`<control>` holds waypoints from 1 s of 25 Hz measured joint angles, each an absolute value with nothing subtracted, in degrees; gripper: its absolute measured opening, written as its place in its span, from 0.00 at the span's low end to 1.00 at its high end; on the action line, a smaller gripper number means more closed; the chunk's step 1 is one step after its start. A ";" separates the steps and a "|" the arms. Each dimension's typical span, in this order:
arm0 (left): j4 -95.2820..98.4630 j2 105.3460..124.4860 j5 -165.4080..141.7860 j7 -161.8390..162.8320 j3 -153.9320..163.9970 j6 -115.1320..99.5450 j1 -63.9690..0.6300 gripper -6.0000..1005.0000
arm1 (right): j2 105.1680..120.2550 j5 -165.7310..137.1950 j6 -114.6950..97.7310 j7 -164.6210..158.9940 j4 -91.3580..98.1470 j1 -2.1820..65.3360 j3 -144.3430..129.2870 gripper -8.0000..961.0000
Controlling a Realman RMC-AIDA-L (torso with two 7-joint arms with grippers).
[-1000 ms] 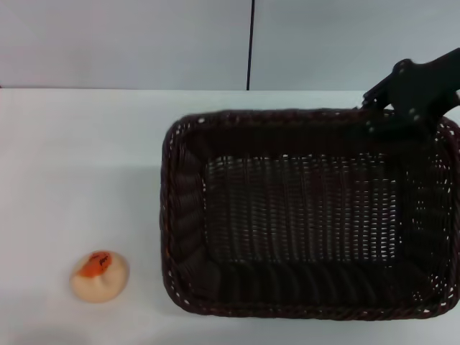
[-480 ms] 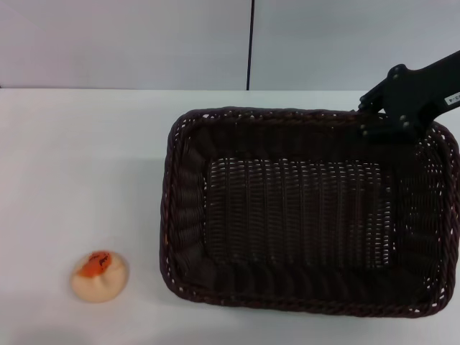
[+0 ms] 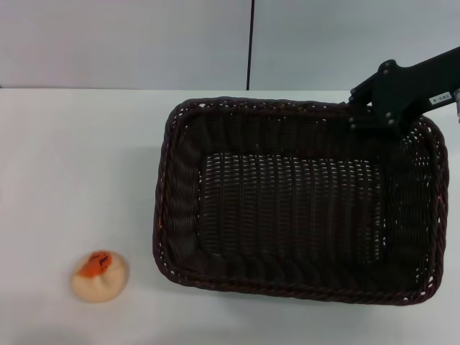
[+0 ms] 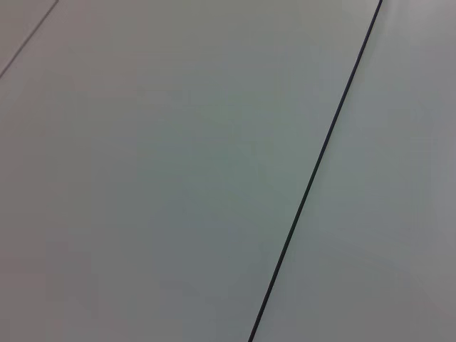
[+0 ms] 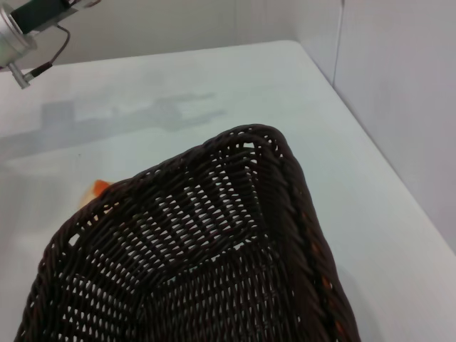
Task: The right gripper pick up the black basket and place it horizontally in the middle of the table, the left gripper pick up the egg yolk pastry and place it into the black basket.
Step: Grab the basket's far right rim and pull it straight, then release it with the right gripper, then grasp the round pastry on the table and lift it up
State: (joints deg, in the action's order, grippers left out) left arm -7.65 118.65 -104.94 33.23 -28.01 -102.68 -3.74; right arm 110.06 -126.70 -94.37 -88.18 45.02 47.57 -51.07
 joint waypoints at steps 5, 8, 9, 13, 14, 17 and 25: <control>-7.78 118.65 -104.94 33.23 -27.60 -102.55 -3.63 0.61 | 110.70 -126.61 -93.88 -84.55 45.15 47.30 -48.97 0.20; -8.08 118.65 -104.94 33.23 -27.46 -102.34 -3.51 0.61 | 111.36 -126.60 -92.89 -82.59 45.60 46.90 -48.43 0.22; -8.10 118.65 -104.94 33.23 -27.42 -102.30 -3.48 0.61 | 111.51 -126.60 -92.21 -82.40 45.66 46.88 -48.41 0.23; -8.18 118.65 -104.94 33.22 -27.19 -102.24 -3.42 0.60 | 111.65 -126.63 -88.89 -82.35 44.97 46.86 -48.62 0.29; -8.18 118.65 -104.94 33.23 -27.16 -102.23 -3.42 0.60 | 111.70 -126.62 -88.11 -82.26 44.82 46.85 -48.62 0.31; -8.17 118.65 -104.94 33.23 -26.76 -101.80 -3.49 0.60 | 111.92 -126.04 -85.70 -80.62 45.15 46.84 -47.65 0.35; -7.95 118.53 -104.97 33.22 -24.82 -100.23 -4.58 0.60 | 110.68 -111.39 -82.32 -73.49 45.92 45.39 -38.52 0.46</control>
